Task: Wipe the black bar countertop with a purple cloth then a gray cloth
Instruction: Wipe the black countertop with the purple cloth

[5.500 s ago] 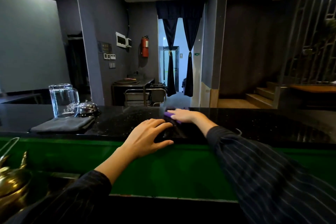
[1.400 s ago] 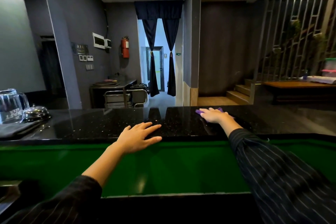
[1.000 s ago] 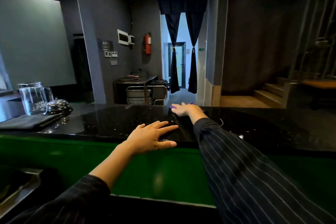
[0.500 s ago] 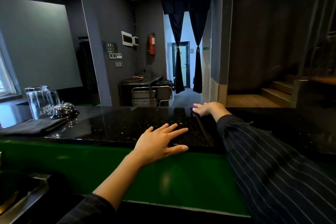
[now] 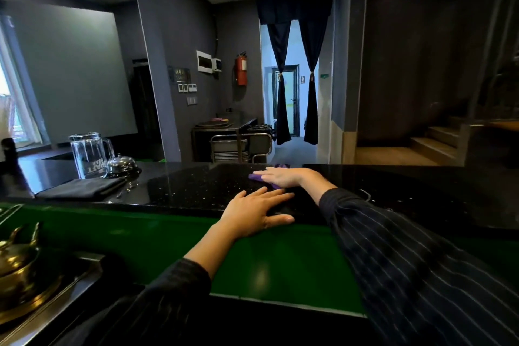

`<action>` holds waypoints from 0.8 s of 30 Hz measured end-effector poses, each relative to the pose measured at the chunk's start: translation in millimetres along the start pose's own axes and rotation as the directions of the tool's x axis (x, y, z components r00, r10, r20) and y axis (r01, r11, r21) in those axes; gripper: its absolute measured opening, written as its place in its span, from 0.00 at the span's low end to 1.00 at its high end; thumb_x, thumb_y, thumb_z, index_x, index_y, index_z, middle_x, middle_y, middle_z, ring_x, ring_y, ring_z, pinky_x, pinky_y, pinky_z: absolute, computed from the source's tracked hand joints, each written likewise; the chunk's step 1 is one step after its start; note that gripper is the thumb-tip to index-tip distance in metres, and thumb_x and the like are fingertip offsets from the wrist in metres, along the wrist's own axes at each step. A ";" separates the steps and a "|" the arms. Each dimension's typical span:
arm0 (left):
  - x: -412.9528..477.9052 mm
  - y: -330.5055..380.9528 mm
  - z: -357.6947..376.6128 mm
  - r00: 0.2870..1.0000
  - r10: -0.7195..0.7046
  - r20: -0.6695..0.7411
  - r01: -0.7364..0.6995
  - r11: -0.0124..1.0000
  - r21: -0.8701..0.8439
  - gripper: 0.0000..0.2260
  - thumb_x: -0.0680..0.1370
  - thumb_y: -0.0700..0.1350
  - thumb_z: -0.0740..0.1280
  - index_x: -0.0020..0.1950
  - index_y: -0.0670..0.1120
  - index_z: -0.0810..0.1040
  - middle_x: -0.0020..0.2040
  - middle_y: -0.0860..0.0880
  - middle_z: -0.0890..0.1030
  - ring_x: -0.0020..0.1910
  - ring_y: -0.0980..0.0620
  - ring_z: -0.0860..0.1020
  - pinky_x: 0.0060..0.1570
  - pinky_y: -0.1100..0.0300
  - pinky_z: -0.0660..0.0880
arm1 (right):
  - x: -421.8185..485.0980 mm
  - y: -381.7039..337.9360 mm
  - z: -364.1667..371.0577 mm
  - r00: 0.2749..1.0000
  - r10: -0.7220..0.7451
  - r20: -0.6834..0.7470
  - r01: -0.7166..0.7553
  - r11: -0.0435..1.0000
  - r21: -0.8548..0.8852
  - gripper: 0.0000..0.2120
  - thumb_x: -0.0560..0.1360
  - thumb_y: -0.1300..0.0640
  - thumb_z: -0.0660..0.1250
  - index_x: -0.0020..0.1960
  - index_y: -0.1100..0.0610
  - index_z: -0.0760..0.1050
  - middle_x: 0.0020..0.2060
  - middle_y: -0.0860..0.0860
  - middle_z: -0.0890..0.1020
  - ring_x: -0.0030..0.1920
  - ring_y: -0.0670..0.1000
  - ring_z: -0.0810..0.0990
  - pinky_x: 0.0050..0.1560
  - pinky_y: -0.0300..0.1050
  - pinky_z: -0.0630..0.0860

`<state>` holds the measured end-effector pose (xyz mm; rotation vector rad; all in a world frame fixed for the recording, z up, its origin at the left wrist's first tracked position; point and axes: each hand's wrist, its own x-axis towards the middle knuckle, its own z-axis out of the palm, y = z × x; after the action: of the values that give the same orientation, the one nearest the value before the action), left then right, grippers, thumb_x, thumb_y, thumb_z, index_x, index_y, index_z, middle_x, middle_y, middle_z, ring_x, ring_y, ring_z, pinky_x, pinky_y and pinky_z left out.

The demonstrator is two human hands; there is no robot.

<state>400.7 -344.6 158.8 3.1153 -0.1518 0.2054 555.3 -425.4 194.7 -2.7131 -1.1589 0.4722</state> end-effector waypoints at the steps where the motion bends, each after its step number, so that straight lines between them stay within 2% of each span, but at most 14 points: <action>1: -2.3 2.1 -0.2 1.000 -0.015 -0.009 0.015 1.000 0.001 0.28 0.75 0.68 0.52 0.74 0.66 0.52 0.78 0.57 0.54 0.77 0.52 0.52 0.74 0.44 0.51 | -18.9 11.2 0.3 1.000 0.023 -0.005 -0.023 1.000 0.012 0.23 0.84 0.45 0.43 0.79 0.42 0.50 0.79 0.51 0.50 0.79 0.56 0.45 0.76 0.58 0.39; 5: -14.7 9.6 6.2 0.994 -0.073 -0.083 0.074 0.997 -0.001 0.25 0.77 0.66 0.50 0.74 0.66 0.52 0.77 0.53 0.58 0.77 0.50 0.55 0.73 0.44 0.52 | -88.6 88.9 3.3 0.972 0.203 -0.119 -0.197 0.979 0.060 0.22 0.84 0.44 0.43 0.78 0.40 0.51 0.79 0.53 0.51 0.79 0.56 0.46 0.76 0.59 0.39; 8: -23.5 15.1 16.4 0.988 -0.072 -0.135 0.075 0.997 0.019 0.23 0.77 0.66 0.47 0.73 0.68 0.51 0.77 0.55 0.59 0.76 0.50 0.56 0.71 0.44 0.52 | -138.8 147.8 6.9 0.899 0.394 -0.191 -0.389 0.919 0.062 0.22 0.77 0.33 0.39 0.71 0.25 0.50 0.80 0.48 0.52 0.79 0.58 0.49 0.74 0.68 0.43; 10: -25.0 18.2 16.8 0.985 -0.083 -0.149 0.085 0.996 0.008 0.21 0.79 0.62 0.49 0.73 0.68 0.52 0.76 0.55 0.59 0.76 0.49 0.56 0.70 0.45 0.52 | -168.3 154.8 10.3 0.816 0.517 -0.258 -0.513 0.854 0.087 0.24 0.80 0.36 0.41 0.75 0.32 0.51 0.79 0.48 0.51 0.79 0.59 0.50 0.75 0.65 0.45; 12: -24.8 20.8 14.7 0.987 -0.095 -0.131 0.094 0.996 -0.014 0.21 0.80 0.60 0.50 0.73 0.68 0.53 0.77 0.55 0.58 0.76 0.48 0.55 0.71 0.45 0.51 | -178.9 146.2 17.2 0.698 0.641 -0.321 -0.652 0.753 0.086 0.24 0.82 0.42 0.43 0.78 0.39 0.52 0.79 0.51 0.54 0.78 0.59 0.53 0.75 0.61 0.48; 15: -24.3 20.1 12.3 0.992 -0.082 -0.098 0.079 0.996 -0.029 0.21 0.81 0.59 0.50 0.74 0.67 0.53 0.77 0.55 0.58 0.76 0.49 0.54 0.72 0.45 0.50 | -166.0 104.9 28.6 0.547 0.764 -0.342 -0.788 0.607 0.097 0.26 0.81 0.45 0.50 0.78 0.44 0.54 0.78 0.57 0.57 0.76 0.62 0.55 0.73 0.65 0.51; 16: -23.0 17.5 10.6 0.995 -0.066 -0.081 0.063 0.997 -0.036 0.21 0.81 0.58 0.51 0.74 0.66 0.53 0.77 0.54 0.57 0.77 0.49 0.54 0.72 0.46 0.50 | -158.8 89.5 30.1 0.519 0.785 -0.337 -0.809 0.579 0.102 0.27 0.80 0.45 0.53 0.78 0.44 0.53 0.78 0.58 0.56 0.76 0.64 0.55 0.73 0.66 0.51; 18: -19.7 10.2 3.8 1.000 -0.003 -0.012 0.003 0.998 -0.057 0.21 0.82 0.55 0.51 0.75 0.64 0.52 0.78 0.53 0.55 0.77 0.50 0.51 0.73 0.47 0.50 | -140.4 59.6 31.4 0.533 0.781 -0.326 -0.802 0.589 0.101 0.28 0.79 0.45 0.55 0.78 0.44 0.54 0.77 0.60 0.57 0.76 0.65 0.55 0.72 0.67 0.52; 20: -18.0 0.7 -6.3 0.994 0.081 0.071 -0.069 0.985 -0.156 0.22 0.83 0.52 0.52 0.76 0.60 0.53 0.79 0.51 0.53 0.78 0.49 0.49 0.74 0.47 0.50 | -124.9 23.8 34.5 0.581 0.738 -0.344 -0.766 0.639 0.077 0.27 0.79 0.46 0.55 0.77 0.45 0.56 0.76 0.60 0.58 0.75 0.65 0.56 0.72 0.67 0.52; 22: -17.5 -14.6 -14.6 0.984 0.133 0.122 -0.093 0.953 -0.289 0.22 0.82 0.51 0.55 0.76 0.56 0.56 0.78 0.49 0.54 0.77 0.49 0.50 0.75 0.49 0.49 | -98.4 -9.1 41.3 0.667 0.648 -0.367 -0.682 0.730 0.048 0.25 0.80 0.46 0.53 0.77 0.44 0.56 0.77 0.60 0.58 0.76 0.65 0.56 0.72 0.67 0.52; 24: -19.9 -40.5 -20.9 0.986 0.122 0.115 -0.085 0.954 -0.287 0.26 0.79 0.57 0.59 0.76 0.54 0.58 0.78 0.48 0.56 0.77 0.49 0.52 0.76 0.49 0.50 | -73.4 -41.0 48.8 0.800 0.486 -0.351 -0.519 0.855 0.000 0.25 0.81 0.45 0.49 0.78 0.42 0.54 0.78 0.57 0.56 0.77 0.62 0.54 0.73 0.67 0.51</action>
<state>382.3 -301.9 176.6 2.8379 -0.3172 -0.0214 463.0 -449.5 176.2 -3.0117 -0.3667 -0.0127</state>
